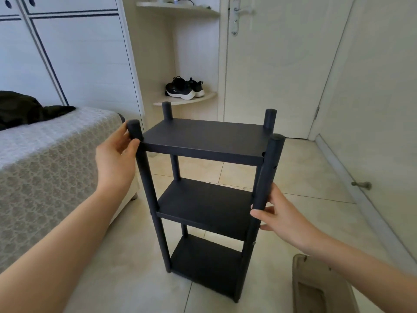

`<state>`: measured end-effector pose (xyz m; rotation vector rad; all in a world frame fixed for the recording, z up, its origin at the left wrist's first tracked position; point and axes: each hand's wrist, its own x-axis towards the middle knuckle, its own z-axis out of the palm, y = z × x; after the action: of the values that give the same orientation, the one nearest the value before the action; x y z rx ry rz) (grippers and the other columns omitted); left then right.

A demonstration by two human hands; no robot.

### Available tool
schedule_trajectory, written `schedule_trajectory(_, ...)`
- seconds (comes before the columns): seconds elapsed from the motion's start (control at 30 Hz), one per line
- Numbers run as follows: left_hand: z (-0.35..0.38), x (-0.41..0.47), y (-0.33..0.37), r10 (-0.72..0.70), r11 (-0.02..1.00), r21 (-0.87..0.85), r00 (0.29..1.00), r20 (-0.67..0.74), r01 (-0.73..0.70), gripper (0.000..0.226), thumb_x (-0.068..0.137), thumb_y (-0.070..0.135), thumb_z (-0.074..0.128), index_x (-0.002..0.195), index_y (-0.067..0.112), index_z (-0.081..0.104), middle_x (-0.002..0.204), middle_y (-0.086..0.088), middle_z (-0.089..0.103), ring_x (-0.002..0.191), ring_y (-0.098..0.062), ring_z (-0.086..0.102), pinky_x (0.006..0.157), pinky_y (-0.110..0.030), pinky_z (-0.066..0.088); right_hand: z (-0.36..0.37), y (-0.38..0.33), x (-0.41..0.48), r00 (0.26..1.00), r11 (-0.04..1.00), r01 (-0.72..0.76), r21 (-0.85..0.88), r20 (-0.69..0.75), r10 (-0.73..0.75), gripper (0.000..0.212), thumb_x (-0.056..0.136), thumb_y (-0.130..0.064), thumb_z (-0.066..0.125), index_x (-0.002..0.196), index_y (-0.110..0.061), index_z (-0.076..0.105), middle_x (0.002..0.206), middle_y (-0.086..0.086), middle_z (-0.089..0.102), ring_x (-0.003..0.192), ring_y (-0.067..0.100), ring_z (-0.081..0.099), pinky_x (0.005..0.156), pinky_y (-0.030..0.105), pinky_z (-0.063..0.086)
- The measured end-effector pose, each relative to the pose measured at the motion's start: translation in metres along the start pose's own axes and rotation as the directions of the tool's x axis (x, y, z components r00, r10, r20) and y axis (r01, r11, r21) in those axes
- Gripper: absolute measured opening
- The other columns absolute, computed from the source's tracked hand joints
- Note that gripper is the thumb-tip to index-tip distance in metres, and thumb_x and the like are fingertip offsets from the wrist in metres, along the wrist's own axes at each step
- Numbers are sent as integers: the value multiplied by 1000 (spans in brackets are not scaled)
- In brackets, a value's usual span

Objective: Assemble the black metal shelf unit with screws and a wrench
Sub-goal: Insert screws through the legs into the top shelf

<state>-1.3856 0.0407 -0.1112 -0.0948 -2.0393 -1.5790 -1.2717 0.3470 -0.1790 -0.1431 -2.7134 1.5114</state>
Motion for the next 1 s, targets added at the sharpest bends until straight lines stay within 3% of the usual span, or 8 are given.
schedule_trajectory(0.23,7,-17,-8,-10,998,60,999,39,7,57,102,13,54,153,33,39,136,25,55,124,9,51,110,-22,38,5,-8,-6,999,998,25,-56,39,-23,60,86,-21,74,126,-43,34,108,-19,56,93,9,63,78,23,58)
schedule_trajectory(0.37,11,-42,-1,-47,995,87,997,66,41,51,100,25,60,147,35,42,126,33,55,120,4,51,100,-28,38,8,-17,-7,998,990,66,-126,28,-63,58,83,-25,78,118,-44,36,98,-28,52,82,0,59,61,5,49)
schedule_trajectory(0.5,31,-72,23,-230,966,-96,969,88,239,74,90,28,75,152,25,37,145,15,50,136,-4,46,108,-30,39,8,-17,-9,996,985,86,-151,12,-85,57,81,-27,80,116,-42,38,95,-27,51,79,-5,56,55,3,44)
schedule_trajectory(0.57,43,-89,35,-315,904,-237,929,192,355,72,85,30,80,147,22,44,133,19,57,124,0,55,98,-23,44,5,-17,-8,996,988,88,-128,21,-86,54,80,-26,80,117,-39,43,100,-20,58,85,2,62,69,12,54)
schedule_trajectory(0.63,51,-99,43,-364,823,-325,872,327,466,70,82,30,81,142,17,48,131,11,63,122,-6,60,105,-29,46,3,-17,-8,997,993,80,-91,26,-77,53,80,-22,80,118,-38,46,102,-14,62,89,11,66,80,29,60)
schedule_trajectory(0.77,64,-105,54,-275,703,-407,751,600,583,38,89,31,69,121,15,58,120,2,73,118,-13,66,112,-38,45,2,-19,-13,996,996,81,-38,41,-79,49,82,-19,79,119,-35,51,104,-10,64,92,14,68,80,35,61)
schedule_trajectory(0.87,78,-107,57,-212,585,-504,719,662,636,32,101,21,58,127,2,56,126,-10,70,118,-22,67,109,-40,47,-6,-25,-14,996,998,60,31,71,-62,36,88,-21,73,121,-23,58,108,-4,67,99,14,67,79,36,62)
schedule_trajectory(1.0,94,-111,57,-171,513,-529,685,709,676,20,96,20,64,111,7,62,120,-23,67,118,-33,66,97,-36,56,-26,-44,-23,987,983,158,-98,21,-156,20,94,-26,63,112,-18,67,102,-1,72,93,13,69,83,37,60)
